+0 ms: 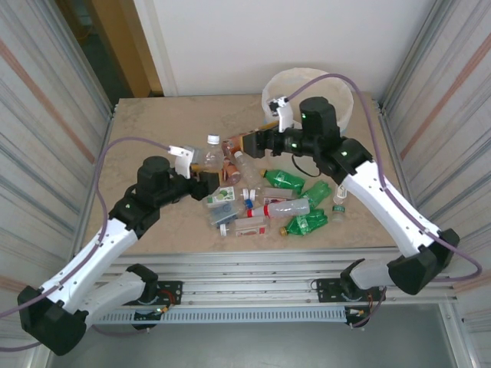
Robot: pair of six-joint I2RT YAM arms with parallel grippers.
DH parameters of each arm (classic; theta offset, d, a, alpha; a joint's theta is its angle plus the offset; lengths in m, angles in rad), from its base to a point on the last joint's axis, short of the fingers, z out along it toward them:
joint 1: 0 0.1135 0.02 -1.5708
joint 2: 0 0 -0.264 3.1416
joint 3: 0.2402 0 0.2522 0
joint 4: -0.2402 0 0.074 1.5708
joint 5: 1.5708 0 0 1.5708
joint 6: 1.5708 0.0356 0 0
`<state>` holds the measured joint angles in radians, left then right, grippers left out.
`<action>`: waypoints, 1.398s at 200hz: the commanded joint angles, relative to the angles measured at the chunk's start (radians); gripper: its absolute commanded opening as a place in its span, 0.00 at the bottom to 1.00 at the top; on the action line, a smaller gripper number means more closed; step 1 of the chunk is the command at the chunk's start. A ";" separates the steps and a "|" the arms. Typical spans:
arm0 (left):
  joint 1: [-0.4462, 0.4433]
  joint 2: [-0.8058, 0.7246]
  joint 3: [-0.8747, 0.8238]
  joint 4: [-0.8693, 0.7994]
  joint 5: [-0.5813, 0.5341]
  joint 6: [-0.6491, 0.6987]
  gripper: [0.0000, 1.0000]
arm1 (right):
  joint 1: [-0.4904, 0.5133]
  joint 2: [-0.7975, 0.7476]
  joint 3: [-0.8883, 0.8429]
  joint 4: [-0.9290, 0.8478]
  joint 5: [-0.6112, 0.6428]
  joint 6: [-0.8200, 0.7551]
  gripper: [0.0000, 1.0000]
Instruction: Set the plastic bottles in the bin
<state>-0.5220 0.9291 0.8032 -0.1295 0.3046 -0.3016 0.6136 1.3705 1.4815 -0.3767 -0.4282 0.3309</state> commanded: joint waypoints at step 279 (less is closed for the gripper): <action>-0.022 -0.191 -0.125 0.133 -0.026 -0.008 0.99 | 0.038 0.232 0.266 0.006 -0.124 0.065 0.05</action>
<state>-0.5388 0.7944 0.7006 -0.0025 0.3206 -0.3183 0.6827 1.6543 1.6772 -0.3065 -0.6052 0.4706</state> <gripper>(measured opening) 0.987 0.323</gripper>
